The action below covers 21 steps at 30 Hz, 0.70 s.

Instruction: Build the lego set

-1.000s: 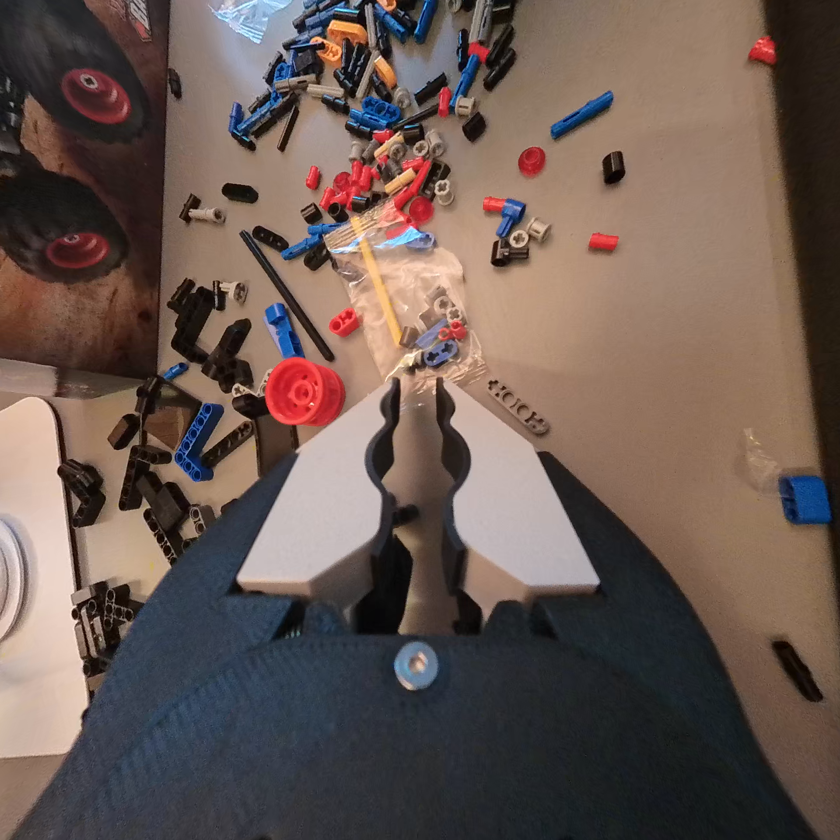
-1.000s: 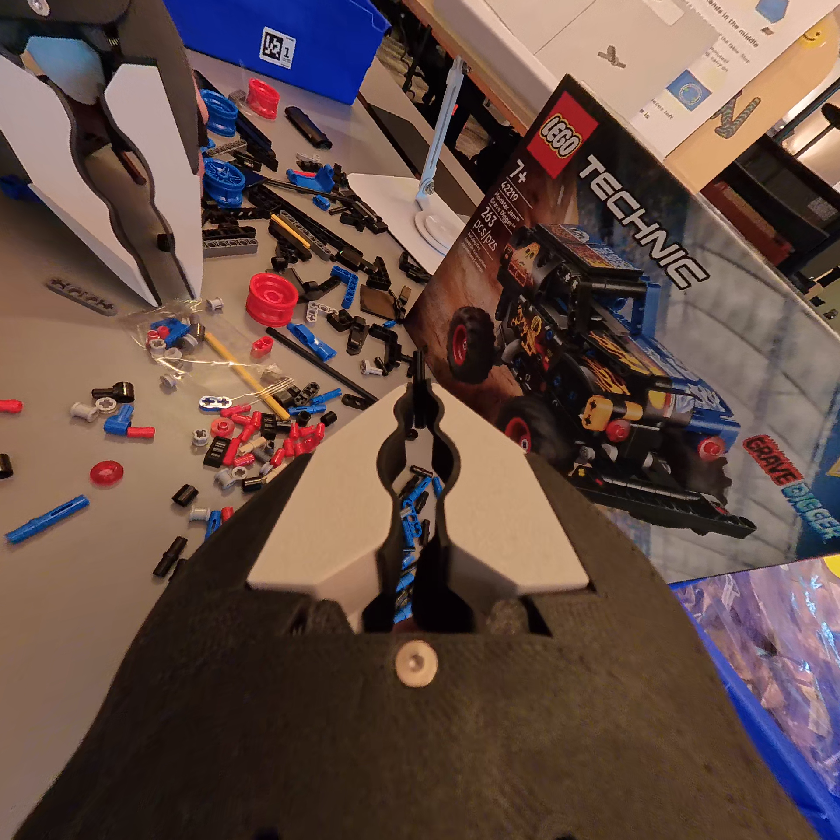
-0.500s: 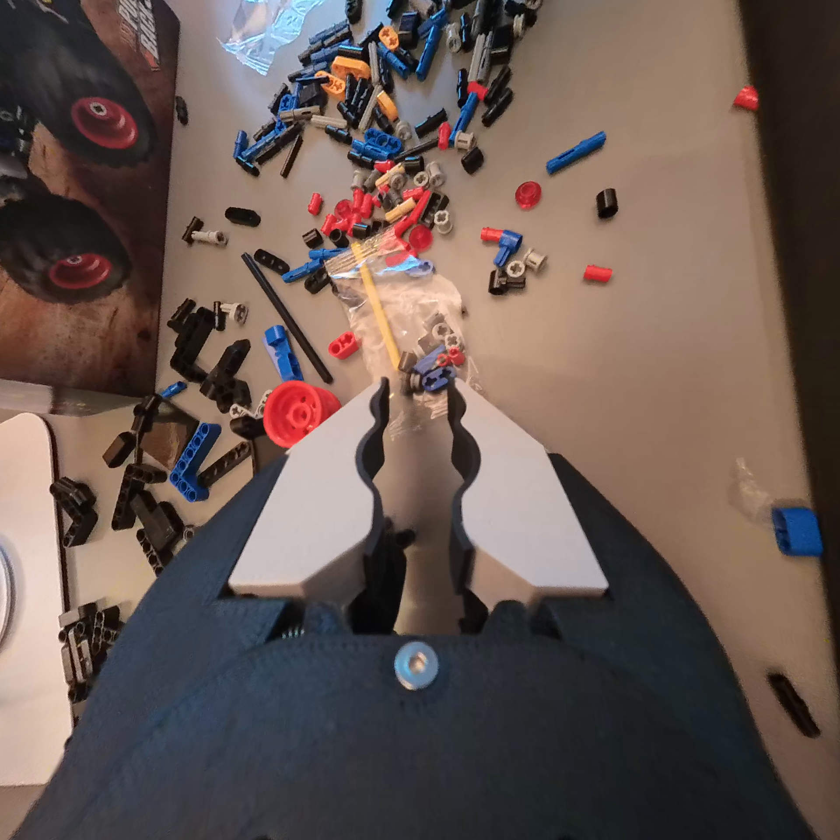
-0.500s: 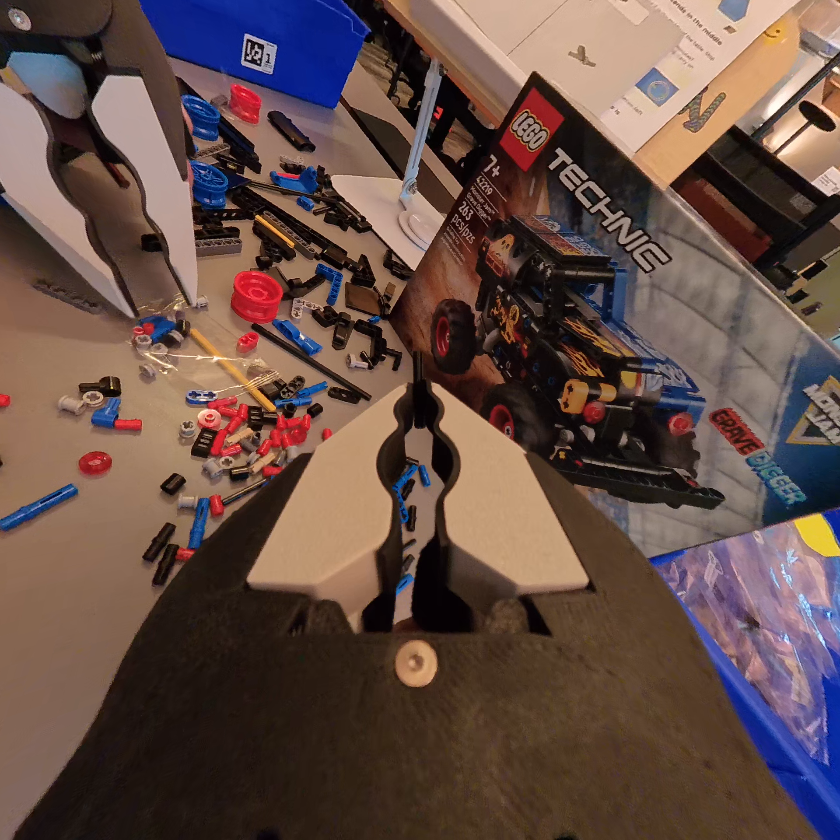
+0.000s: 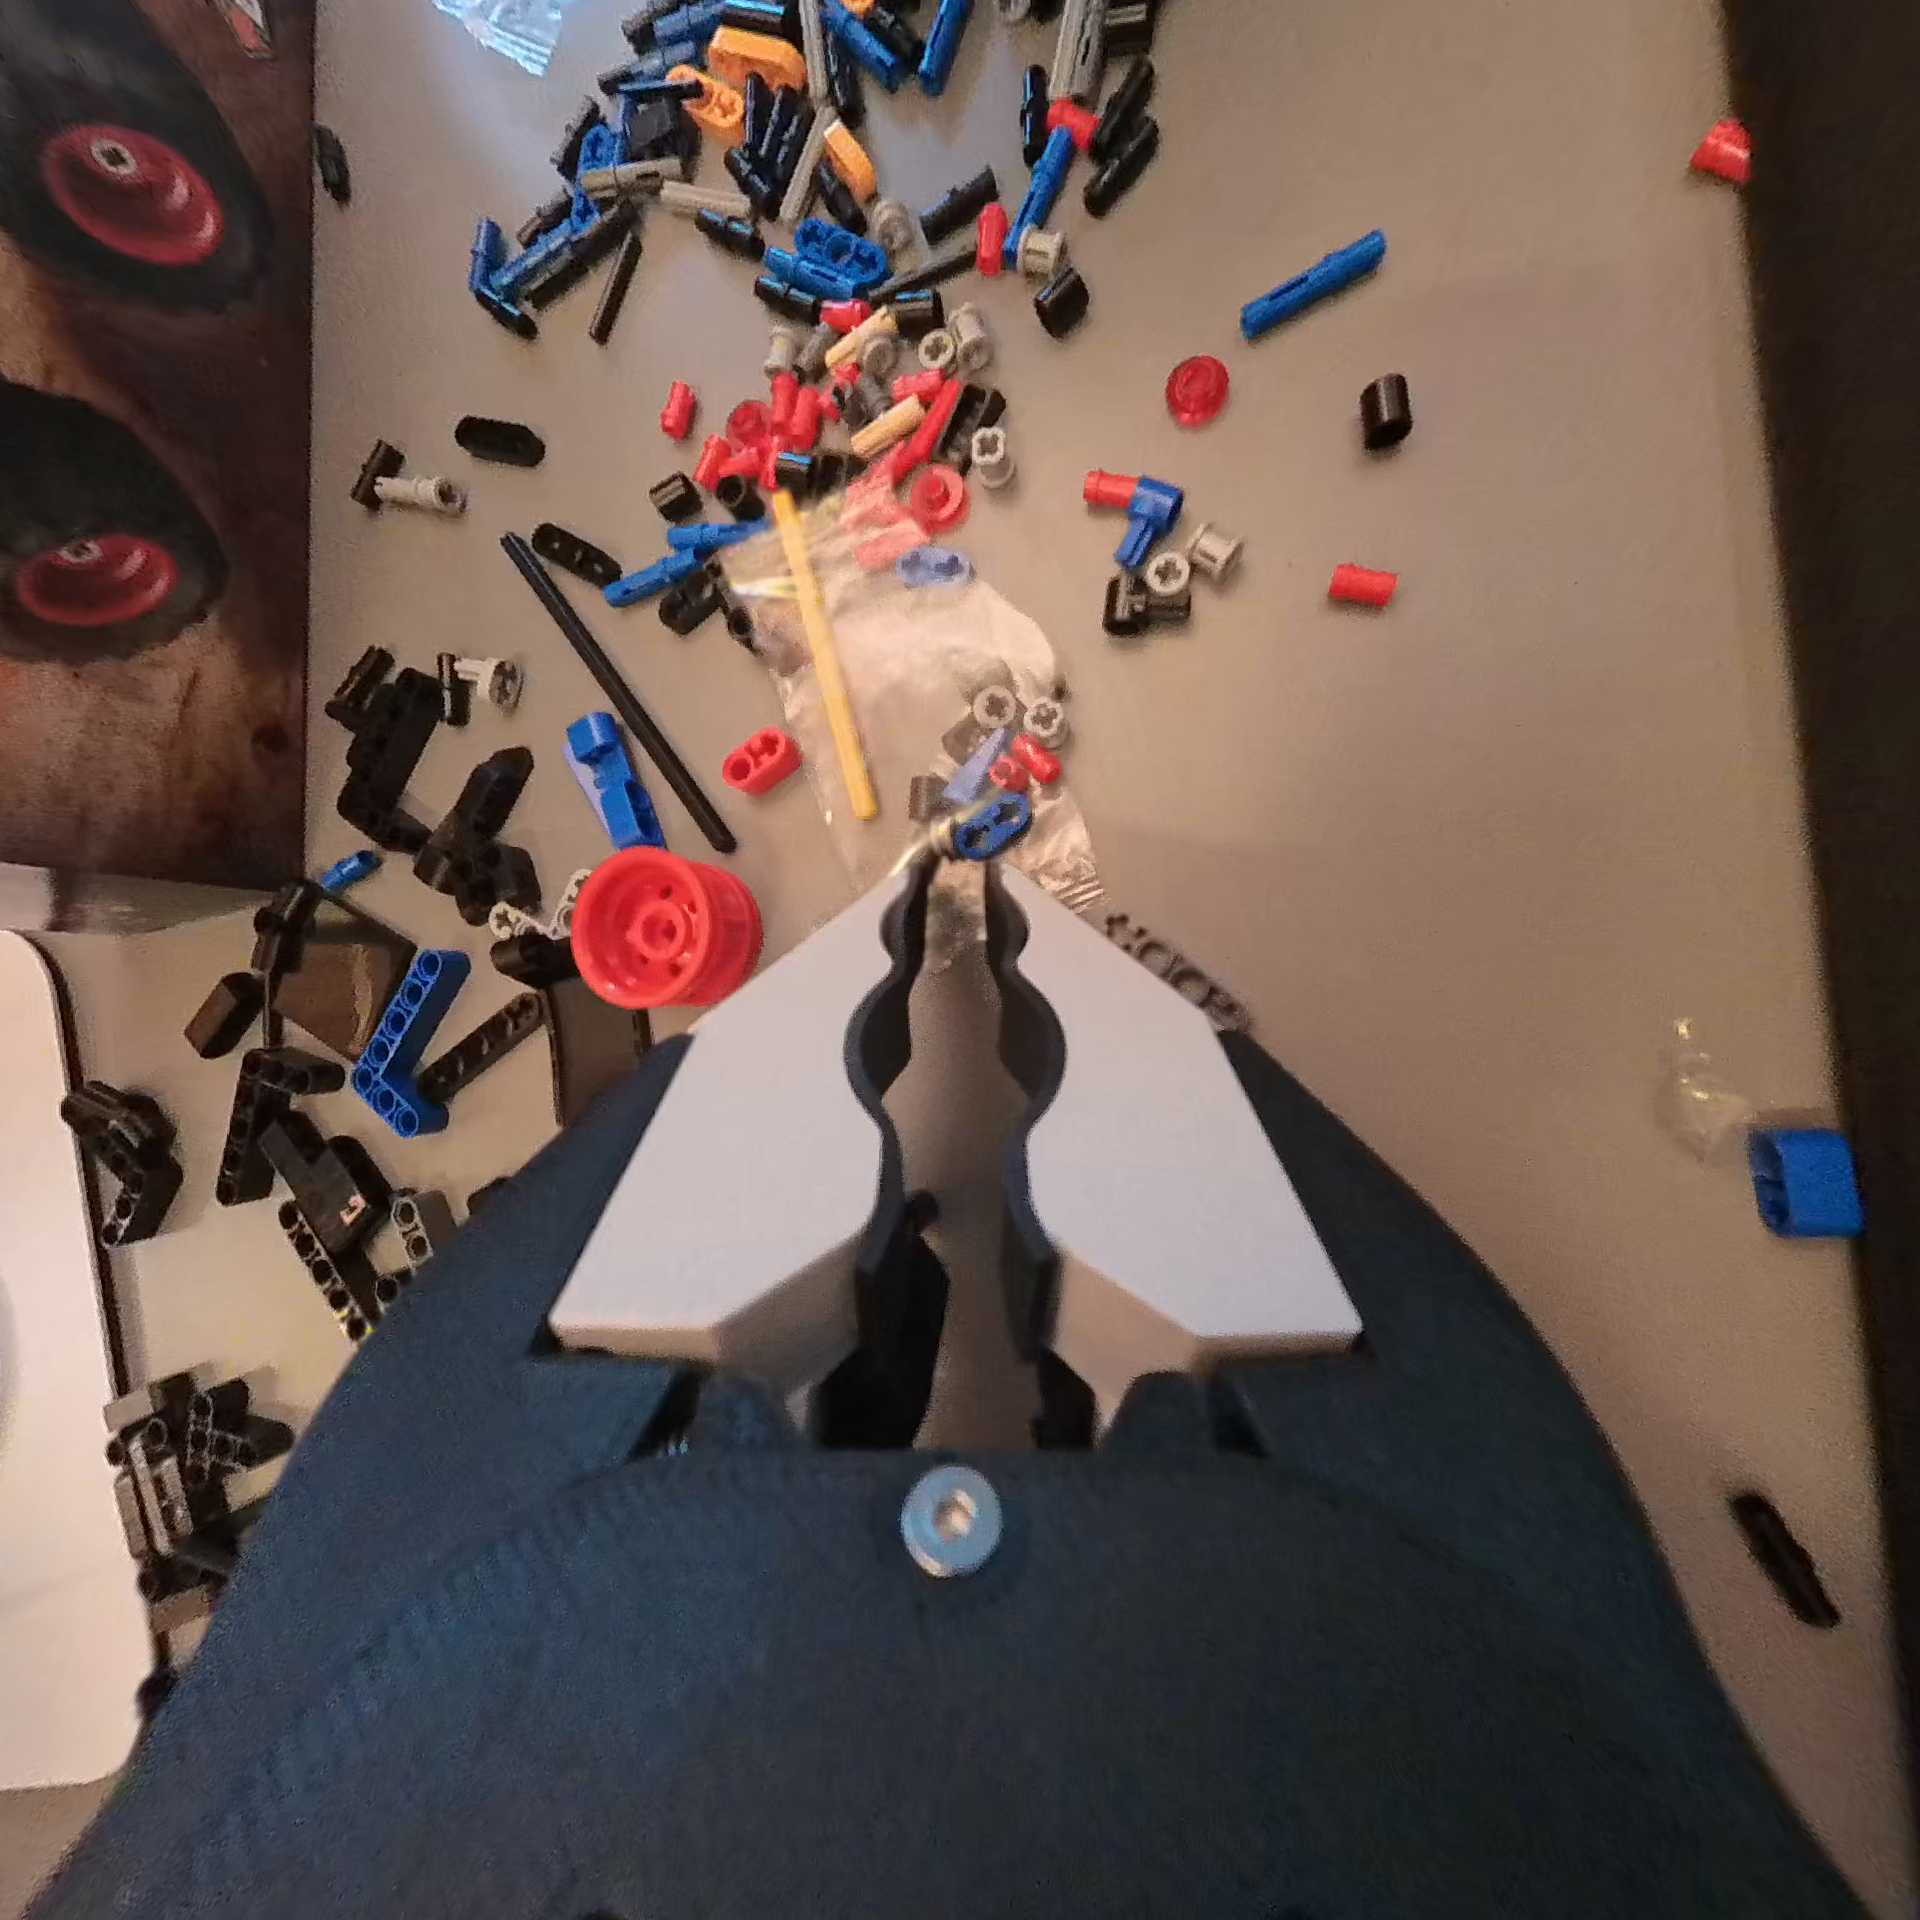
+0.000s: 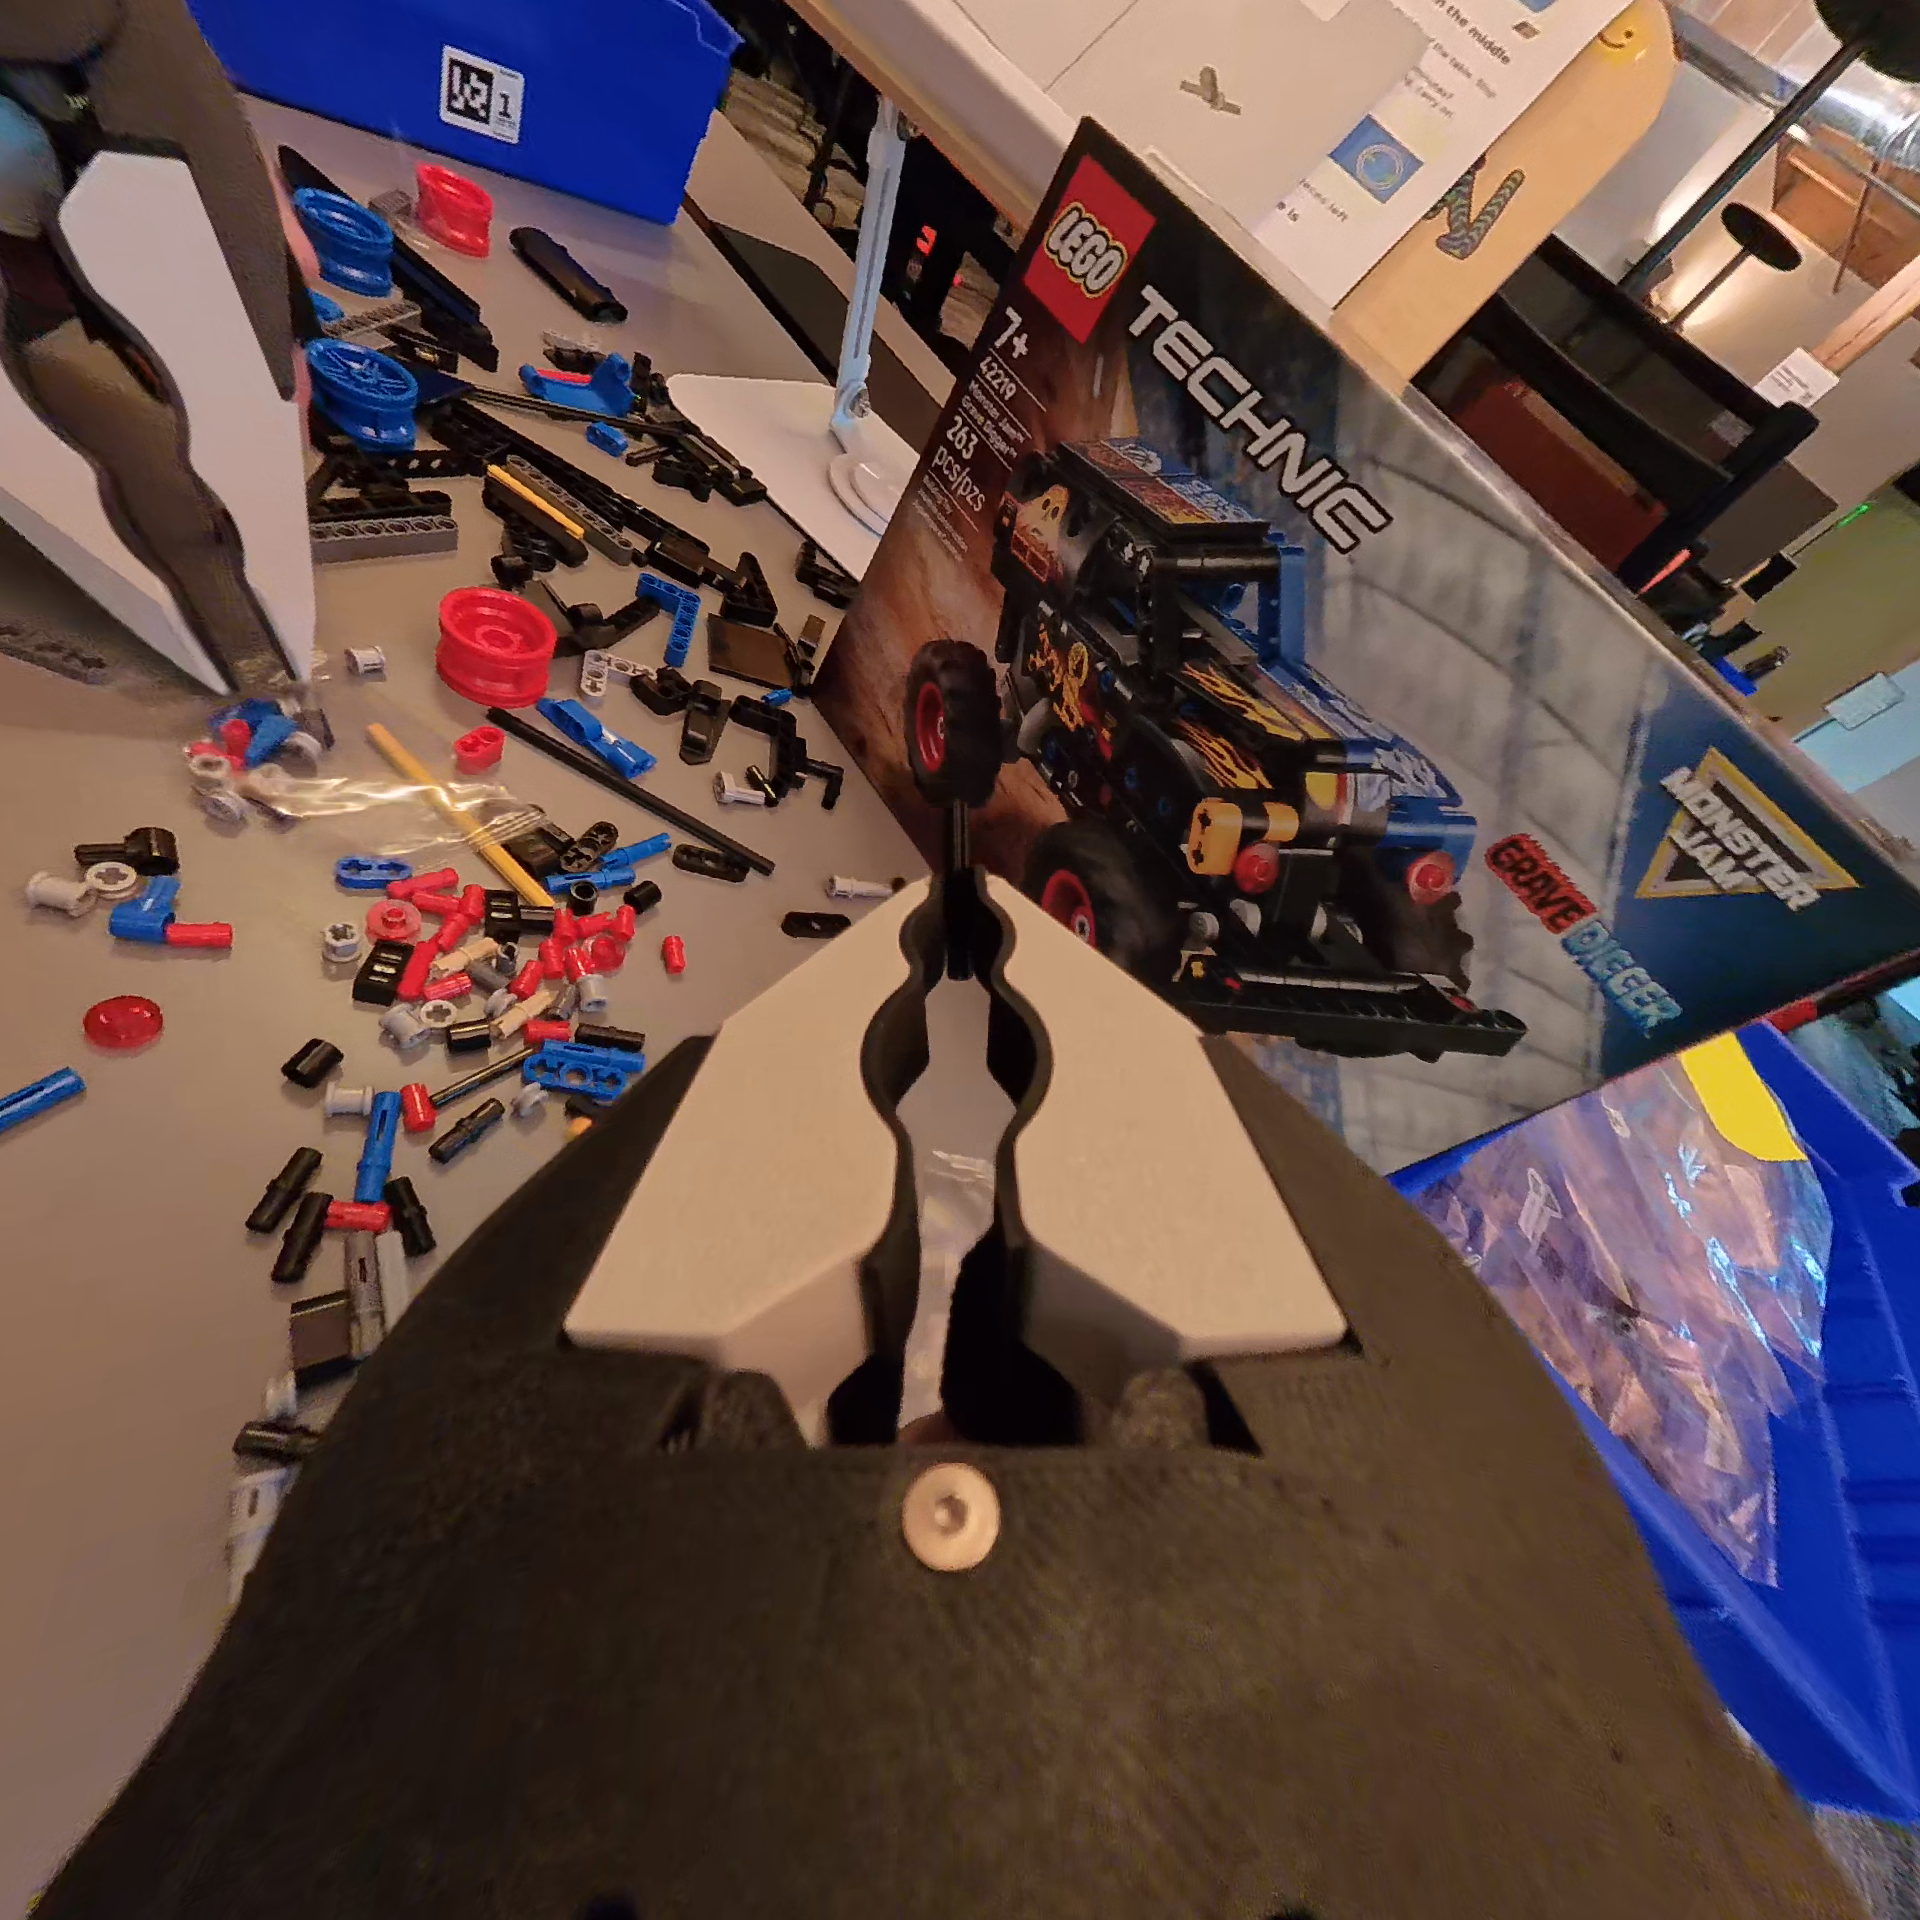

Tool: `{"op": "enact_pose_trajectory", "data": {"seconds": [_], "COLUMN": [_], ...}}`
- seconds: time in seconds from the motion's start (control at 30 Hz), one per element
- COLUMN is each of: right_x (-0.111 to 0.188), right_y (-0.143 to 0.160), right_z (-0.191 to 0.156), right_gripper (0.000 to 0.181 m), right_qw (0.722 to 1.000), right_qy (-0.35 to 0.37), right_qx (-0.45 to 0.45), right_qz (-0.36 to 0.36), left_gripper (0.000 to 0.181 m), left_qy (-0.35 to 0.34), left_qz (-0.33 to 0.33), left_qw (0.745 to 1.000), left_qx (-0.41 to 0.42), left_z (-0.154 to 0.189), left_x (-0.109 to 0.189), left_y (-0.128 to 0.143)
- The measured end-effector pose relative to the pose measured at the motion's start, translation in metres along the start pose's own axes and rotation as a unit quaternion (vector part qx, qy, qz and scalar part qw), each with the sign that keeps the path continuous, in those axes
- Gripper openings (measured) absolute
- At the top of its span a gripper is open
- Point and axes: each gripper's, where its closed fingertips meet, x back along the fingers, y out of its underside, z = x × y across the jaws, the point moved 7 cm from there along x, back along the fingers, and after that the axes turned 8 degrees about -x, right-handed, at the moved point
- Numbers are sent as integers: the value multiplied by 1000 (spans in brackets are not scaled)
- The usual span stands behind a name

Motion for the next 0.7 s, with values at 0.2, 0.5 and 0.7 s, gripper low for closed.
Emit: {"op": "enact_pose_trajectory", "data": {"seconds": [0.2, 0.5, 0.7], "right_x": [4, 6, 7], "right_y": [1, 2, 3], "right_z": [6, 8, 9], "right_gripper": [3, 2, 3], "right_qw": [1000, 1000, 1000], "right_qy": [15, 20, 21], "right_qx": [-4, -5, -7], "right_qz": [0, 0, -2], "left_gripper": [16, 7, 7], "left_qy": [14, 44, 75], "left_qz": [15, -5, -34], "left_qw": [1000, 999, 996], "left_qx": [15, 28, 26], "left_z": [0, 0, 2], "left_x": [-8, -2, 6], "left_y": [-10, -2, 4]}}
